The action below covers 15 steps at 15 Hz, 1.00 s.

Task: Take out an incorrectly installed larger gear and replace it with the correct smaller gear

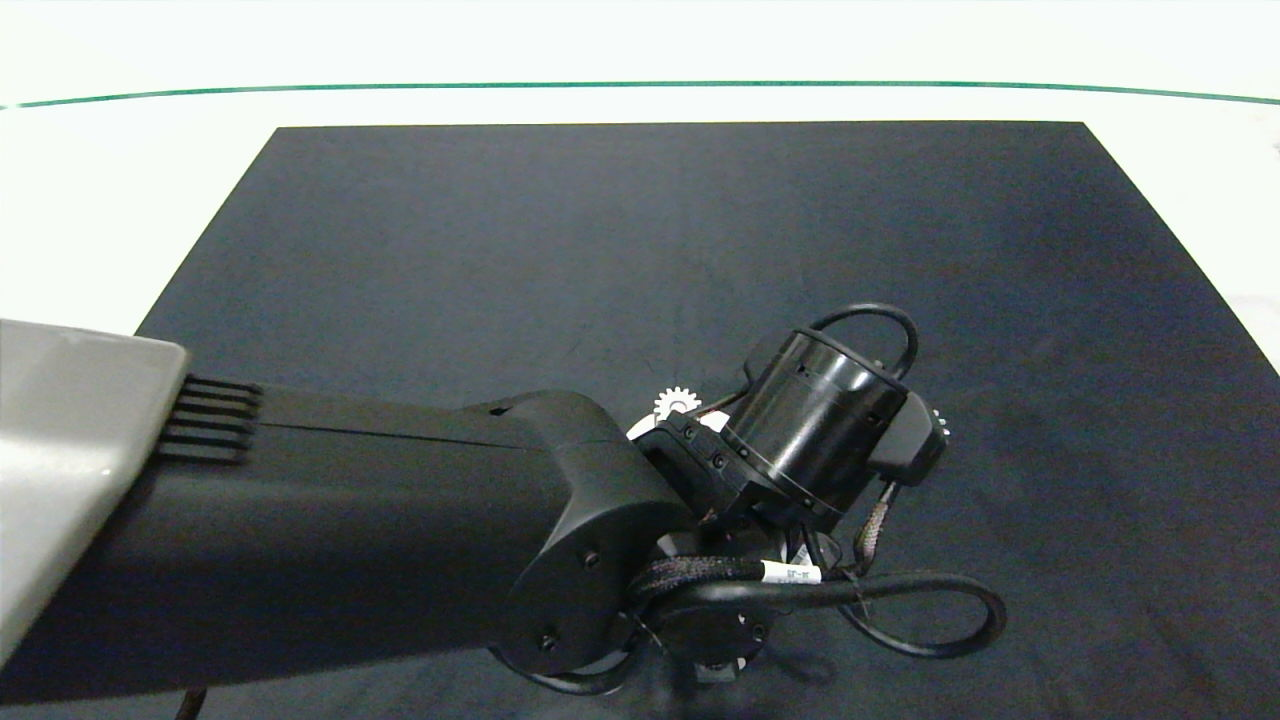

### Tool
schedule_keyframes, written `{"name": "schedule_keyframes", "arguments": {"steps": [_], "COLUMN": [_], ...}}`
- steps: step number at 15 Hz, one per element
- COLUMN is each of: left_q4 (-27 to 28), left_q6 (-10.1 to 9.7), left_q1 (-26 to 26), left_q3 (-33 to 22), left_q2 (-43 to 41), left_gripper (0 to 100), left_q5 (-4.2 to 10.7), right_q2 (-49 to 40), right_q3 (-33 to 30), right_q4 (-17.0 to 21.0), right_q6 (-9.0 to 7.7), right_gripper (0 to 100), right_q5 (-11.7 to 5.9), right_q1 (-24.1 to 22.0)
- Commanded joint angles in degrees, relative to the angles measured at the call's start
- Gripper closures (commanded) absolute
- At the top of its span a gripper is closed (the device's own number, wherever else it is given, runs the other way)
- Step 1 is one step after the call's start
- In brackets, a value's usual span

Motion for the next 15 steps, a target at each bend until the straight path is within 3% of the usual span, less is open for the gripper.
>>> {"name": "schedule_keyframes", "arguments": {"steps": [1,15], "left_q4": [-0.86,-1.13], "left_q6": [0.38,0.38], "left_q1": [0.08,0.26], "left_q3": [-0.21,-2.32], "left_q2": [0.34,2.54], "left_gripper": [78,78], "left_q5": [0.21,0.21], "right_q2": [-0.10,-0.10], "right_q3": [0.08,-0.10], "right_q4": [0.12,0.12], "right_q6": [-0.03,-0.03], "right_gripper": [0,0], "right_q5": [-0.03,-0.03], "right_q1": [0.03,0.11]}}
